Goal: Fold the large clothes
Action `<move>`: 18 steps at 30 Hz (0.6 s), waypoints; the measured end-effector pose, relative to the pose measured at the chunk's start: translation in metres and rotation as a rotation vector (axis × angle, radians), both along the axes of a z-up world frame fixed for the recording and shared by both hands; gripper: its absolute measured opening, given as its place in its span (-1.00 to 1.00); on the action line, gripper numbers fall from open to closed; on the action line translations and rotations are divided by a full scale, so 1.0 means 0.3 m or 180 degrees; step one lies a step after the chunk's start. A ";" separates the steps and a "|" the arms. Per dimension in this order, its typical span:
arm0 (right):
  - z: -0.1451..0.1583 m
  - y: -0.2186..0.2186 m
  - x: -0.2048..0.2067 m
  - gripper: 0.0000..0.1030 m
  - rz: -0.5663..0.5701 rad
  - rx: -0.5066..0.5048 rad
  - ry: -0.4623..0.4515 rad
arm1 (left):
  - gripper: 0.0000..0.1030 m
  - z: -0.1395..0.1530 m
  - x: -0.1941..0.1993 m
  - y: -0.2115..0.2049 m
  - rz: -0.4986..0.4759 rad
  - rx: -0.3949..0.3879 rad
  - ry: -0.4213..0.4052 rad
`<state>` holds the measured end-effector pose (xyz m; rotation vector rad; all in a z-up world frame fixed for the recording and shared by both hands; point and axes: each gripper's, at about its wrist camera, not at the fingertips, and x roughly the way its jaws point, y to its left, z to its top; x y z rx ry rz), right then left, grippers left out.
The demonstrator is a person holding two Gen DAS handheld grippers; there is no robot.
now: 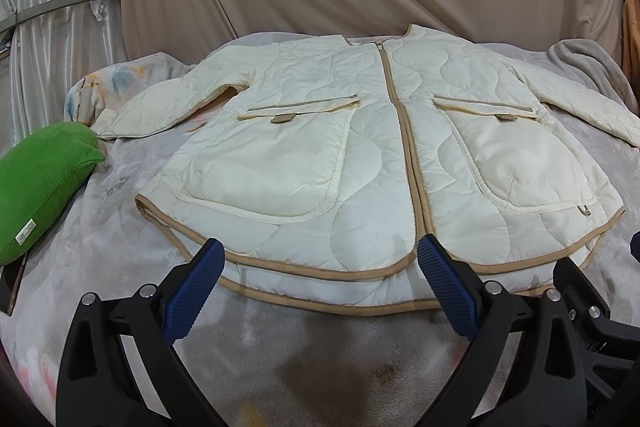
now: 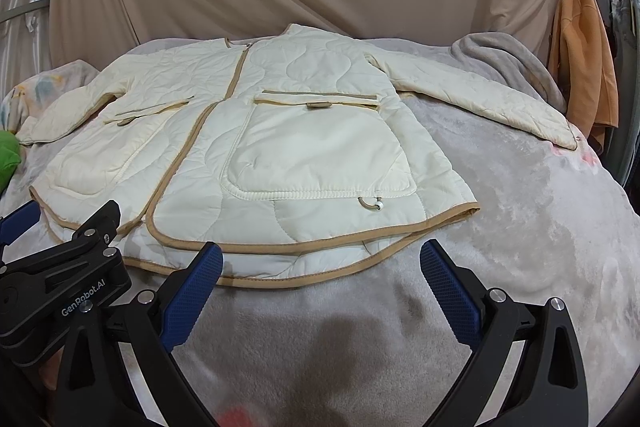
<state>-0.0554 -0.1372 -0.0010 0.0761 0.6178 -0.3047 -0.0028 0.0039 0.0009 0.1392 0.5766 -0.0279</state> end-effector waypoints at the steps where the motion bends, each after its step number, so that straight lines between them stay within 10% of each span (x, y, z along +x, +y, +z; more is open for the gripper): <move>1: 0.000 -0.001 -0.001 0.90 0.0000 0.0000 -0.0002 | 0.84 0.000 0.000 0.000 0.0000 -0.0001 -0.0001; 18: 0.000 0.002 -0.003 0.90 -0.0001 -0.0004 -0.0003 | 0.83 0.002 -0.002 0.000 0.0001 0.0005 -0.0006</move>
